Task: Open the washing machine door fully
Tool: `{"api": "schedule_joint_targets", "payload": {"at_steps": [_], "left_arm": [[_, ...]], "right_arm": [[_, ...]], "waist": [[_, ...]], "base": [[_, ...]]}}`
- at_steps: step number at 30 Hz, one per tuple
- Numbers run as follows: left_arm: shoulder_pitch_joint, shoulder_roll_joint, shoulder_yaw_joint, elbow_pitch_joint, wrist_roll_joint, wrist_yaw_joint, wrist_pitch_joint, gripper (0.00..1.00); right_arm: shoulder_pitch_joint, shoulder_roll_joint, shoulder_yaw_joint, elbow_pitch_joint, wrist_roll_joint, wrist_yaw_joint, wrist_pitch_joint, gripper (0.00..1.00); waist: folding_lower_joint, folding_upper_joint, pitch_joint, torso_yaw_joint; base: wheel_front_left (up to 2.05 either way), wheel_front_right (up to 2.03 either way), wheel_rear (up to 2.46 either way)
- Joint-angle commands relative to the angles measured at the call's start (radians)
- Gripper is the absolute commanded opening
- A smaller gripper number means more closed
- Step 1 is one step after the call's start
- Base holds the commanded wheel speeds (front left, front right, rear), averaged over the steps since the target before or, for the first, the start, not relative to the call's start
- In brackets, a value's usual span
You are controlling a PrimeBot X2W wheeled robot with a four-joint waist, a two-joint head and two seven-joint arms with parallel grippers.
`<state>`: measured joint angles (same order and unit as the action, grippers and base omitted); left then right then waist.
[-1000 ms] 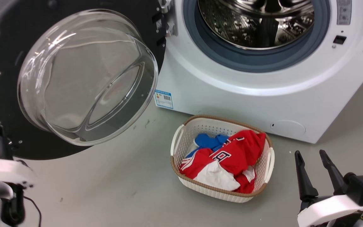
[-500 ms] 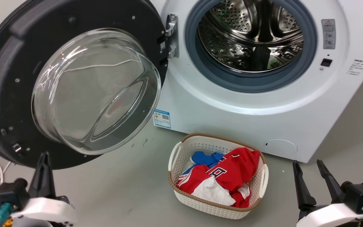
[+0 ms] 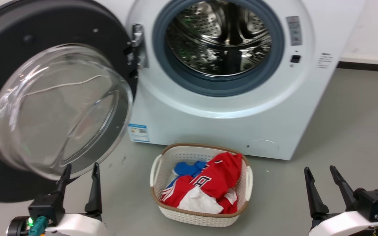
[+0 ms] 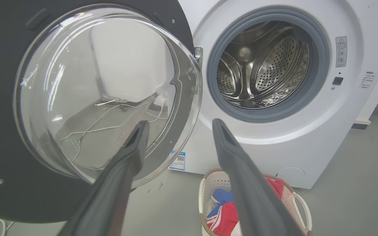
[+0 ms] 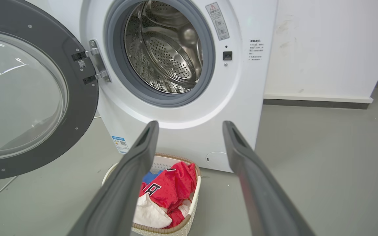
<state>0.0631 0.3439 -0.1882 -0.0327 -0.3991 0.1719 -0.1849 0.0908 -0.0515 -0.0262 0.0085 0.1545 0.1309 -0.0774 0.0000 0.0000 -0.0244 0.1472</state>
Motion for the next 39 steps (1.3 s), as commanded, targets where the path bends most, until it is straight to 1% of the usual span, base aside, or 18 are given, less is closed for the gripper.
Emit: {"api": "schedule_joint_targets", "payload": {"at_steps": [1,4,8,11,15,22,39], "left_arm": [[-0.012,0.002,-0.013,0.001,0.014,-0.002,0.005,1.00],[-0.027,-0.002,-0.030,0.008,0.019,-0.011,0.006,1.00],[-0.041,-0.005,-0.046,0.027,0.029,-0.009,0.005,1.00],[-0.048,-0.008,-0.051,0.041,0.030,-0.007,0.004,1.00],[-0.050,-0.013,-0.059,0.063,0.033,-0.005,-0.001,1.00],[-0.050,-0.022,-0.064,0.096,0.024,-0.001,-0.011,1.00],[-0.053,-0.021,-0.057,0.115,0.010,0.014,-0.028,1.00]], "right_arm": [[-0.005,0.002,-0.001,-0.008,-0.008,0.000,0.002,1.00],[-0.008,0.002,-0.008,-0.019,-0.022,0.000,0.010,1.00],[-0.007,0.002,-0.008,-0.029,-0.035,0.000,0.021,1.00],[-0.004,0.002,-0.013,-0.034,-0.038,0.000,0.025,1.00],[0.004,0.002,-0.006,-0.039,-0.038,0.000,0.031,1.00],[0.002,0.002,0.007,-0.047,-0.034,0.000,0.032,1.00],[-0.008,0.002,0.022,-0.056,-0.030,0.000,0.025,1.00]], "waist": [[0.0000,0.0000,-0.002,-0.067],[0.0000,0.0000,0.002,-0.120],[0.0000,0.0000,0.008,-0.187],[0.0000,0.0000,0.008,-0.222],[0.0000,0.0000,0.010,-0.249],[0.0000,0.0000,0.016,-0.257],[0.0000,0.0000,0.027,-0.227]], "base": [[0.00,0.00,0.00],[0.00,0.00,0.00],[0.00,0.00,0.00],[0.00,0.00,0.00],[0.00,0.00,0.00],[0.00,0.00,0.00],[0.00,0.00,0.00]]}}
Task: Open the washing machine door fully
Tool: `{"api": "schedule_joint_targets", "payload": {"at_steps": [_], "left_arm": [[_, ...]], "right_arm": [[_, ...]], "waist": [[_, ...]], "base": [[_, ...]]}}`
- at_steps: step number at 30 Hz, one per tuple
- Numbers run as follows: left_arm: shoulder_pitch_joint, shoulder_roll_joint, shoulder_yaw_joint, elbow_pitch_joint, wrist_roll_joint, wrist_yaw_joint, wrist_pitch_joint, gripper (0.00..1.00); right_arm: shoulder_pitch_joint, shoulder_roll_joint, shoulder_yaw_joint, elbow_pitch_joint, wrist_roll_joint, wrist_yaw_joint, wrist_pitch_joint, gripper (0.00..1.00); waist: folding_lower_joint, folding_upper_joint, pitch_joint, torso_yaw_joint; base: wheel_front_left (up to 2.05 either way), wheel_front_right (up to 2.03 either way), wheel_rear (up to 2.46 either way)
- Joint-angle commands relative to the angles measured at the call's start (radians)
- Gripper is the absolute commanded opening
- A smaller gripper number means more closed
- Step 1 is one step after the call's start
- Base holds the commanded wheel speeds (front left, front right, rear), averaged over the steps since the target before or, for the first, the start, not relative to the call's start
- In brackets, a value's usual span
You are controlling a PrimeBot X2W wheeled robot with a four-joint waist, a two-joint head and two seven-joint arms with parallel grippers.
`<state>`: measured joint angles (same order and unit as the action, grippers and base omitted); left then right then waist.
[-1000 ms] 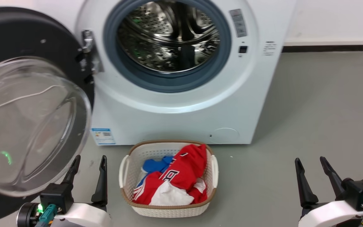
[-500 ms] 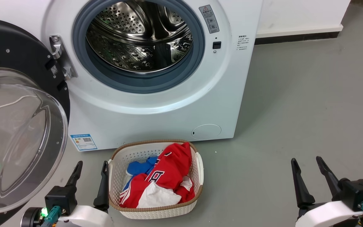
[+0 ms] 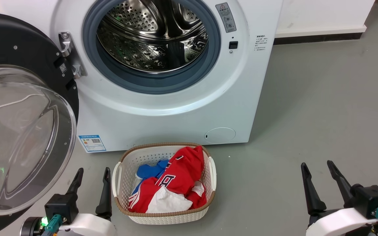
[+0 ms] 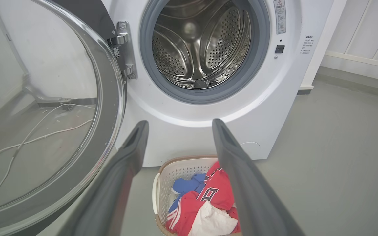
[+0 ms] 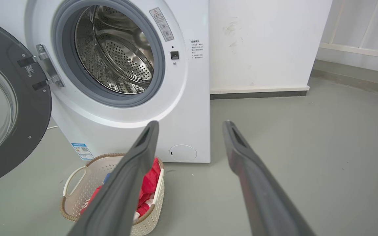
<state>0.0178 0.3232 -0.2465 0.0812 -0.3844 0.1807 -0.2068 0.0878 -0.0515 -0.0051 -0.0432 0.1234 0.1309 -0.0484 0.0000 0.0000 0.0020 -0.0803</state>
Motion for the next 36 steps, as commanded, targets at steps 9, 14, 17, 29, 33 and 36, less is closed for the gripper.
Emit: {"api": "schedule_joint_targets", "payload": {"at_steps": [9,14,17,29,33,36], "left_arm": [[-0.007,0.006,0.001,0.001,-0.009,0.006,-0.010,1.00],[-0.008,0.011,-0.001,-0.001,-0.010,0.008,-0.009,1.00],[0.010,-0.001,-0.006,0.016,-0.009,0.004,-0.005,0.00],[-0.012,-0.039,0.046,0.037,-0.213,-0.045,0.041,0.00],[-0.020,-0.051,0.062,0.046,-0.274,-0.061,0.056,0.00],[-0.026,-0.059,0.074,0.053,-0.318,-0.073,0.066,0.00]], "right_arm": [[-0.004,0.002,0.004,-0.001,0.005,0.000,-0.008,1.00],[-0.003,0.002,0.003,0.002,0.007,0.000,-0.010,1.00],[0.008,0.000,0.005,0.020,0.009,0.000,-0.004,0.00],[-0.023,-0.015,0.007,0.058,0.267,0.000,0.006,0.00],[-0.035,-0.019,0.006,0.072,0.344,0.000,0.011,0.00],[-0.043,-0.022,0.006,0.082,0.399,0.000,0.013,0.00]], "waist": [[0.0000,0.0000,0.004,0.008],[0.0000,0.0000,0.003,0.009],[0.0000,0.0000,0.003,0.009],[0.0000,0.0000,0.003,0.016],[0.0000,0.0000,0.003,0.018],[0.0000,0.0000,0.003,0.020]], "base": [[0.00,0.00,0.00],[0.00,0.00,0.00],[0.00,0.00,0.00],[0.00,0.00,0.00],[0.00,0.00,0.00],[0.00,0.00,0.00]]}}
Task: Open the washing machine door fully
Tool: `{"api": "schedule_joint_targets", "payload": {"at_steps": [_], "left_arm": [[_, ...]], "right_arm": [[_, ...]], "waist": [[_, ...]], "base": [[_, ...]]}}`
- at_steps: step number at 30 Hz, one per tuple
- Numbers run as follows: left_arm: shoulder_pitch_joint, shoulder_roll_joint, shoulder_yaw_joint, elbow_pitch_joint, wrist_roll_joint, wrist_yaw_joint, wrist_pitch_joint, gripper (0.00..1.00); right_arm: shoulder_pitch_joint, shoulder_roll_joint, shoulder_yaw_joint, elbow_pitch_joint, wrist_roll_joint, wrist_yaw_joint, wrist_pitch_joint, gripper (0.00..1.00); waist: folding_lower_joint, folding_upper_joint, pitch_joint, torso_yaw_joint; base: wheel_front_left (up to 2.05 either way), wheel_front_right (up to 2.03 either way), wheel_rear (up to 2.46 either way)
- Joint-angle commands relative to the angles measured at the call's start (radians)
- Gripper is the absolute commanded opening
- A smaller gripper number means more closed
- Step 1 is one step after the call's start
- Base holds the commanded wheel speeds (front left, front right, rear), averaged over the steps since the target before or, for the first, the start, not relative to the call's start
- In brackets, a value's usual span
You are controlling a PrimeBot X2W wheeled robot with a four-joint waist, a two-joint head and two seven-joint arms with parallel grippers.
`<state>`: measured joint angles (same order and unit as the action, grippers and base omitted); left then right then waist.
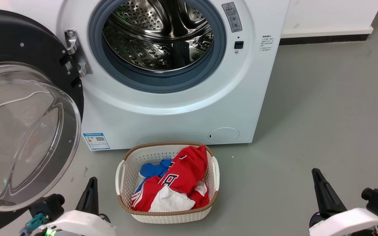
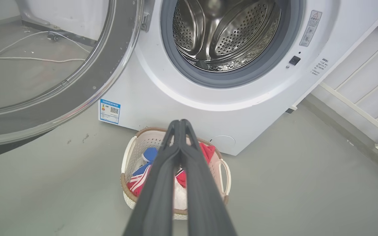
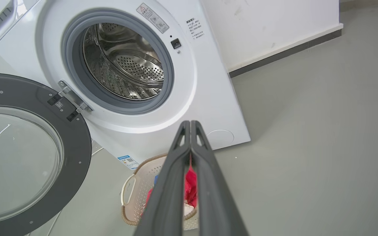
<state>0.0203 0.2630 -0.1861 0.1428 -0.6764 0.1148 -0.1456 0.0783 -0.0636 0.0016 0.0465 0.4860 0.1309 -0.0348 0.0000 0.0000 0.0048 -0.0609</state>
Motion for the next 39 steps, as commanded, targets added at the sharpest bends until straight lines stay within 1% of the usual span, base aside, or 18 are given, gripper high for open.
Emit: {"api": "schedule_joint_targets", "payload": {"at_steps": [1,7,8,15,16,18,27,28,39], "left_arm": [[-0.030,-0.002,0.018,-0.007,-0.041,-0.011,0.009,0.00],[-0.041,-0.018,0.040,0.005,-0.122,-0.032,0.028,0.00],[-0.044,-0.024,0.047,0.008,-0.149,-0.039,0.035,0.00],[-0.054,-0.041,0.072,0.018,-0.236,-0.062,0.057,0.00],[-0.054,-0.041,0.072,0.018,-0.236,-0.062,0.057,0.00],[-0.058,-0.049,0.082,0.021,-0.271,-0.071,0.065,0.00],[-0.068,-0.068,0.107,0.030,-0.359,-0.093,0.088,0.00],[-0.070,-0.072,0.114,0.033,-0.380,-0.100,0.093,0.00],[-0.081,-0.095,0.143,0.044,-0.478,-0.125,0.120,0.00]], "right_arm": [[-0.036,-0.010,-0.001,-0.005,0.054,0.000,0.001,0.00],[-0.050,-0.014,-0.004,0.013,0.156,0.000,0.008,0.00],[-0.054,-0.016,-0.004,0.018,0.188,0.000,0.010,0.00],[-0.069,-0.019,-0.008,0.036,0.296,0.000,0.018,0.00],[-0.069,-0.019,-0.008,0.036,0.296,0.000,0.018,0.00],[-0.074,-0.020,-0.010,0.044,0.339,0.000,0.022,0.00],[-0.090,-0.022,-0.015,0.063,0.448,0.000,0.031,0.00],[-0.093,-0.023,-0.017,0.068,0.473,0.000,0.034,0.00],[-0.111,-0.024,-0.024,0.090,0.594,0.000,0.046,0.00]], "waist": [[0.0000,0.0000,0.000,0.001],[0.0000,0.0000,0.000,0.004],[0.0000,0.0000,0.000,0.006],[0.0000,0.0000,0.000,0.010],[0.0000,0.0000,0.000,0.010],[0.0000,0.0000,0.000,0.011],[0.0000,0.0000,0.000,0.016],[0.0000,0.0000,0.000,0.017],[0.0000,0.0000,-0.001,0.023]], "base": [[0.00,0.00,0.00],[0.00,0.00,0.00],[0.00,0.00,0.00],[0.00,0.00,0.00],[0.00,0.00,0.00],[0.00,0.00,0.00],[0.00,0.00,0.00],[0.00,0.00,0.00],[0.00,0.00,0.00]]}}
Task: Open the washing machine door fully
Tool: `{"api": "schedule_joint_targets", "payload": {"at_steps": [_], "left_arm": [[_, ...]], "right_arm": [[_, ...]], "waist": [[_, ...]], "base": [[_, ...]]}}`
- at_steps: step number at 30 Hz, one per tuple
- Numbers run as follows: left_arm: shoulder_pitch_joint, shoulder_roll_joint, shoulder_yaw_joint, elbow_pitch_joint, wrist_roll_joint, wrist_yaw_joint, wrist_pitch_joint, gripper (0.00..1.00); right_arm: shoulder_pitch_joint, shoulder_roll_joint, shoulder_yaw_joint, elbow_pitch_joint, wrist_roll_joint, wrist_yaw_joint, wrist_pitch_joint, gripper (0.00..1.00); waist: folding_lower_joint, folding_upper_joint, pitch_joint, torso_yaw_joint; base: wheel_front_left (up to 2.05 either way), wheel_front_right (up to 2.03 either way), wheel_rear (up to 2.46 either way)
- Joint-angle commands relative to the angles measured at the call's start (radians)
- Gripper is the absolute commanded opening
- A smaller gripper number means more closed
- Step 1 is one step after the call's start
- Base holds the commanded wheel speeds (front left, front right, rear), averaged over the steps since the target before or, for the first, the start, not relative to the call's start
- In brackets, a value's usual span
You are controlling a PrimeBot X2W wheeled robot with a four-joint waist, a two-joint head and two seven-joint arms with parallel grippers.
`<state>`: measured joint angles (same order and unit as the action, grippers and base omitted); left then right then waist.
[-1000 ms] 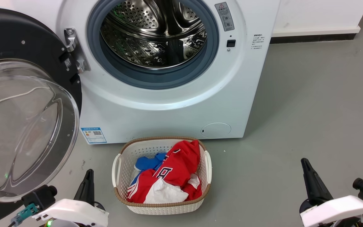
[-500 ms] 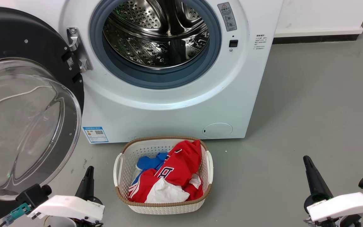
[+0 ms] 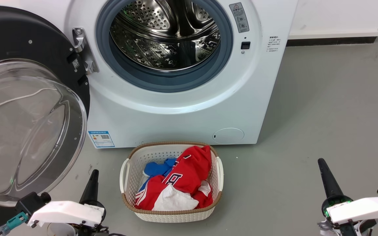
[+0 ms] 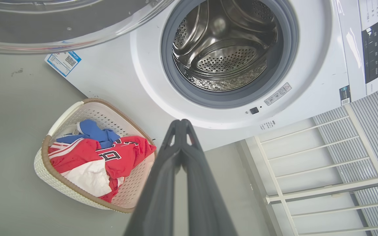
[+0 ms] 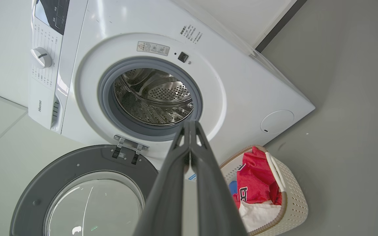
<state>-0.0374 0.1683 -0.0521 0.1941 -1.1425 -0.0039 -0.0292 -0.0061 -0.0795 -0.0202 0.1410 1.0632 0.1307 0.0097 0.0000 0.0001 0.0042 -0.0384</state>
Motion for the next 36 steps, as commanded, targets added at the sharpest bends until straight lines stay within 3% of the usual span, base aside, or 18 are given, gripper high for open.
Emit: {"api": "schedule_joint_targets", "payload": {"at_steps": [1,36], "left_arm": [[-0.025,-0.002,0.012,-0.007,-0.021,-0.009,0.007,0.00],[-0.057,-0.067,0.099,0.028,-0.298,-0.082,0.083,0.00]], "right_arm": [[-0.027,-0.008,-0.003,-0.003,0.027,0.000,0.003,0.00],[-0.075,-0.005,-0.033,0.061,0.364,0.000,0.043,0.00]], "waist": [[0.0000,-0.0001,0.000,0.001],[0.0000,-0.0001,-0.001,0.021]], "base": [[0.00,0.00,0.00],[0.00,0.00,0.00]]}}
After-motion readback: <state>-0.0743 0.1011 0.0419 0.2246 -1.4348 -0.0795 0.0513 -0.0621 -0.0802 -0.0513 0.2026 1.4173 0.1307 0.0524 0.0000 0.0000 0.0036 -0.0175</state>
